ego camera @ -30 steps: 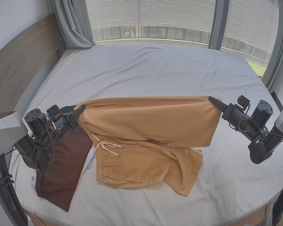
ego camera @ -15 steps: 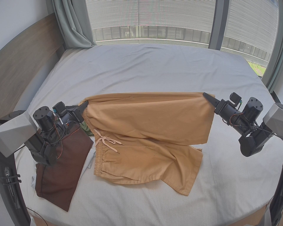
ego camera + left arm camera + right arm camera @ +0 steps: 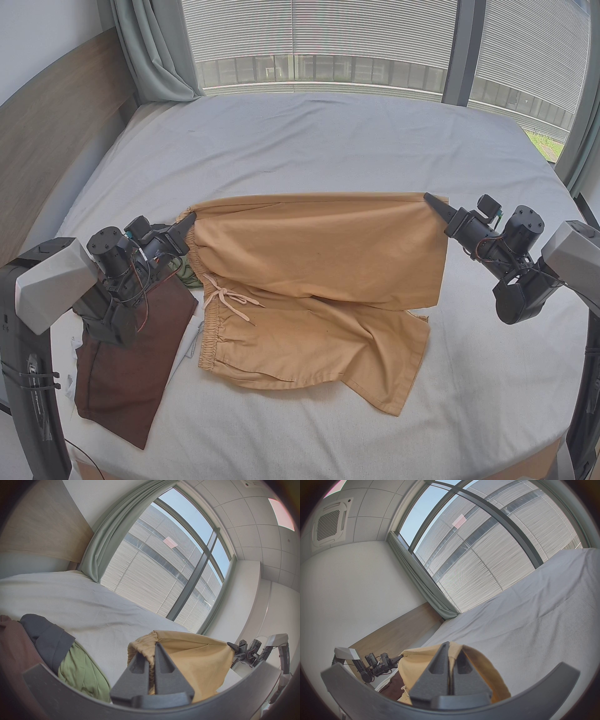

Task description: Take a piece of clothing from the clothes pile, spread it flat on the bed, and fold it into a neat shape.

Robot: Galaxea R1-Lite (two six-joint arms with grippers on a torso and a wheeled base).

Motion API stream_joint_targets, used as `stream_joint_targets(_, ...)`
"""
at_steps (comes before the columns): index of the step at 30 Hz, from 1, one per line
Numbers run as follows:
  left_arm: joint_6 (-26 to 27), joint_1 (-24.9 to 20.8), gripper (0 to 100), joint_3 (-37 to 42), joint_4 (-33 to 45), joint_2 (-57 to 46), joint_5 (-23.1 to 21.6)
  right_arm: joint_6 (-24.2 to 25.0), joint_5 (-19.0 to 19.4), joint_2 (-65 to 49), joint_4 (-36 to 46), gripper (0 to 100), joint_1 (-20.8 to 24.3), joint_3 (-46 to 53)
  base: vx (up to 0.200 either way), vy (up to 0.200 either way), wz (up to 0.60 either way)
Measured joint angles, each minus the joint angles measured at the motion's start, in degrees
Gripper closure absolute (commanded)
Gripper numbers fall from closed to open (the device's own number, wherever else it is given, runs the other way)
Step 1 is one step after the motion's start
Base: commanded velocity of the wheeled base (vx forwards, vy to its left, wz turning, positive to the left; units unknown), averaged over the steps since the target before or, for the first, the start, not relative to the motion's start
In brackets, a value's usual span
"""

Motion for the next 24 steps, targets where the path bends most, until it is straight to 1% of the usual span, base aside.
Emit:
stream_joint_targets(9,-0.79,-0.60,100,-5.71,0.00,4.21,1.23,0.05,0.02,5.78,2.11,100,-0.45,-8.16,0.000,0.000,0.00)
stream_joint_targets(17,-4.58,-0.94,100,-9.62,0.00,6.94,1.34,0.06,0.00,9.75,4.74,100,-0.74,-14.64,0.000,0.000,0.00)
stream_joint_targets(24,-5.01,-0.99,100,-11.93,0.02,8.74,1.37,0.02,-0.01,12.23,7.01,100,-0.67,-18.40,0.000,0.000,0.00)
